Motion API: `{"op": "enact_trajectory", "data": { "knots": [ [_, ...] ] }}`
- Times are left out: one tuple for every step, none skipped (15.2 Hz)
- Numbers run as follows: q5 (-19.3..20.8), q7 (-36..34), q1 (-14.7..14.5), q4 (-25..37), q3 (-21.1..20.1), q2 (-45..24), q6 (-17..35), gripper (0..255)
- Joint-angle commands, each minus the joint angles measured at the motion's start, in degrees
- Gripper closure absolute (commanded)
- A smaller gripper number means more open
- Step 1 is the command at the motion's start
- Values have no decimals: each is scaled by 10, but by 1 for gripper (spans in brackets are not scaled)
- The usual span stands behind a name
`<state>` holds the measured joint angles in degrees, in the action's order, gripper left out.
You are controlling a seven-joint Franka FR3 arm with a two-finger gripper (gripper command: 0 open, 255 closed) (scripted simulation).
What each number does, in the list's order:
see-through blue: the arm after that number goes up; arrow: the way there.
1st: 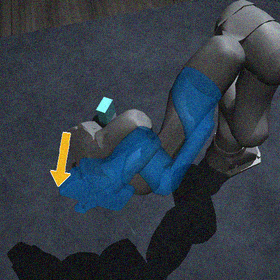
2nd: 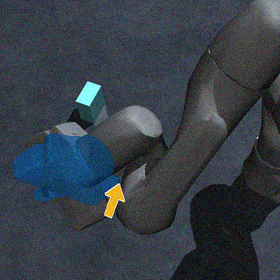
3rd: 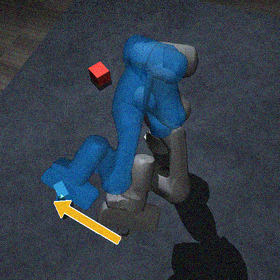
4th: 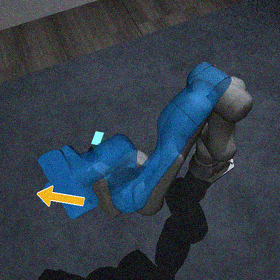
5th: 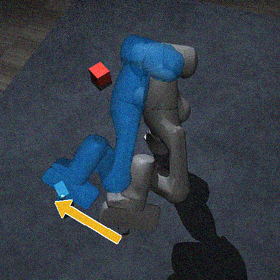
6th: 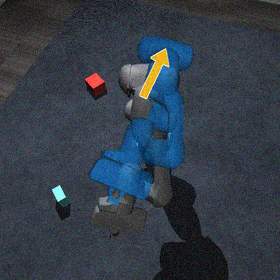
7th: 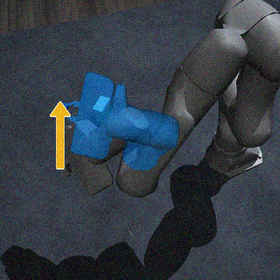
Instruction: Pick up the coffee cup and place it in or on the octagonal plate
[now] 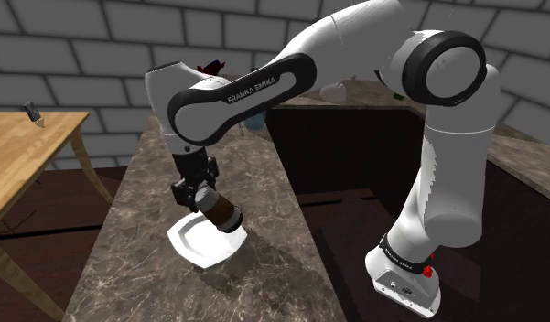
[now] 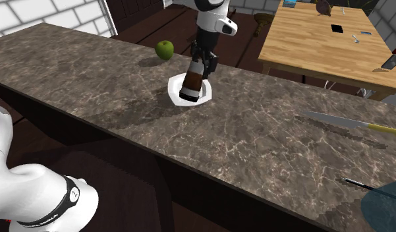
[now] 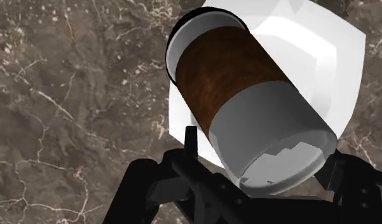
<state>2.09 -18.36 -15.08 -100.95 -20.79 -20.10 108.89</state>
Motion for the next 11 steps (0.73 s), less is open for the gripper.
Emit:
{"op": "enact_trajectory", "data": {
  "knots": [
    [2, -1, -1, -9, 2, -11, 11, 255],
    [4, -1, -1, -12, 2, -15, 18, 255],
    [5, -1, -1, -15, 3, -18, 24, 255],
    [6, -2, -2, -18, 3, -22, 31, 255],
    [8, -2, -2, -21, 4, -26, 37, 255],
    [9, -3, -3, -24, 4, -29, 43, 255],
    [10, -3, -3, -26, 5, -33, 50, 255],
    [11, -3, -4, -29, 6, -37, 56, 255],
    [13, -4, -5, -32, 8, -43, 64, 255],
    [13, -4, -6, -32, 8, -43, 64, 255],
    [13, -3, -6, -32, 9, -42, 64, 255]
  ]
}}
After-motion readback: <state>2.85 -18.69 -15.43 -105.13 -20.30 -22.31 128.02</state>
